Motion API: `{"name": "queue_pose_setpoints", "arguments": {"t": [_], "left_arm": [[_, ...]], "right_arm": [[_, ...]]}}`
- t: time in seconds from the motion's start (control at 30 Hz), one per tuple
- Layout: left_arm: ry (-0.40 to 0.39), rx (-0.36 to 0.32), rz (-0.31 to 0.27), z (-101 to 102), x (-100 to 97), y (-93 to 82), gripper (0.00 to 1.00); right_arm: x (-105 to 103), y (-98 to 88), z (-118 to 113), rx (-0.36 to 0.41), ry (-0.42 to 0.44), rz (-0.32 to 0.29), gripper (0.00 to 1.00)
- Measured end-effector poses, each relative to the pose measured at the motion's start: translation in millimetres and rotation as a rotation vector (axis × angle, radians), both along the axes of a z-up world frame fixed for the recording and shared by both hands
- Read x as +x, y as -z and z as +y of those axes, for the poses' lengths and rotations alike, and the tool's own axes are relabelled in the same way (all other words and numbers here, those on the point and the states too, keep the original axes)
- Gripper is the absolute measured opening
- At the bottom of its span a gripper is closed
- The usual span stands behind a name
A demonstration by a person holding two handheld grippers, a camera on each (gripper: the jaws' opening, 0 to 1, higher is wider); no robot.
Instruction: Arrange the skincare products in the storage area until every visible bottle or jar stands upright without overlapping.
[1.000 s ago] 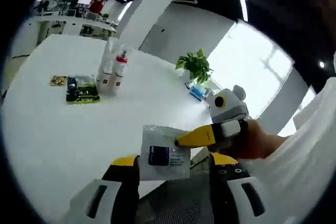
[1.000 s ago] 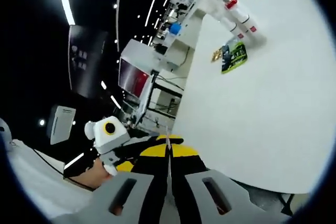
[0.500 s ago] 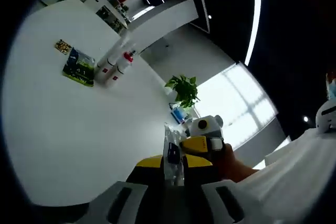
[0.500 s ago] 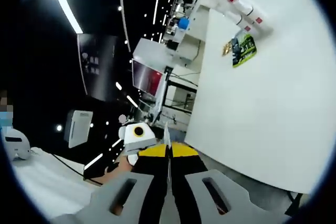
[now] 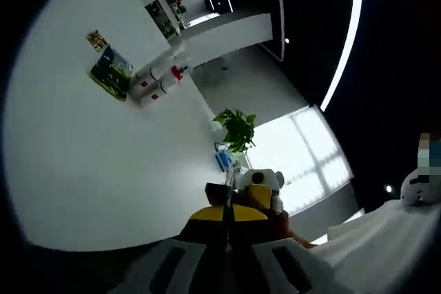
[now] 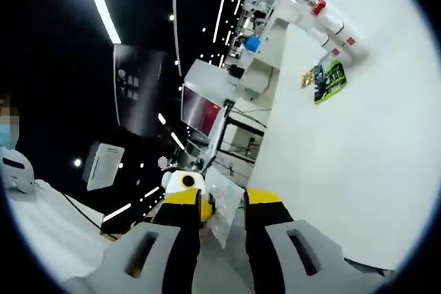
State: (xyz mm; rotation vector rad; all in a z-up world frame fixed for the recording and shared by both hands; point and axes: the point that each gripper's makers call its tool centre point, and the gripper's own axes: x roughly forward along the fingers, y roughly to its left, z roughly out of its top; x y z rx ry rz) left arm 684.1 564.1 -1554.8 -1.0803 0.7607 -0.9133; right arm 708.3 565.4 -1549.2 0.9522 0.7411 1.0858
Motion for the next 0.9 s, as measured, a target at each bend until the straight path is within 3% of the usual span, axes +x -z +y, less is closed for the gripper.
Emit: {"name": "queue_pose_setpoints", "arguments": {"t": [0.23,0.4,0.6,0.9], "left_arm": [[0.007,-0.040,0.018,-5.8,-2.8,-2.7,0.01],[0.003,-0.028,0.012,-5.2,-4.4,-2.3,0.00],[0.002,-0.053,0.017,-4.0,-5.3,-5.7,0.00],[0.009,-0.070,0.022,2.3,-3.5,-9.2,0.00]], "right_arm": [[-1.0,-2.2,4.4,0.000,-0.020,-0.010,0.05],[-1.6,-1.3,5.1,-0.012,-0.019,-0.022,0.03],[-2.0,-4.1,5.8,0.037,-0.027,0.034,0.02],[-0.1,-8.8,11.3,0.031,-0.051,0.021,0.02]]}}
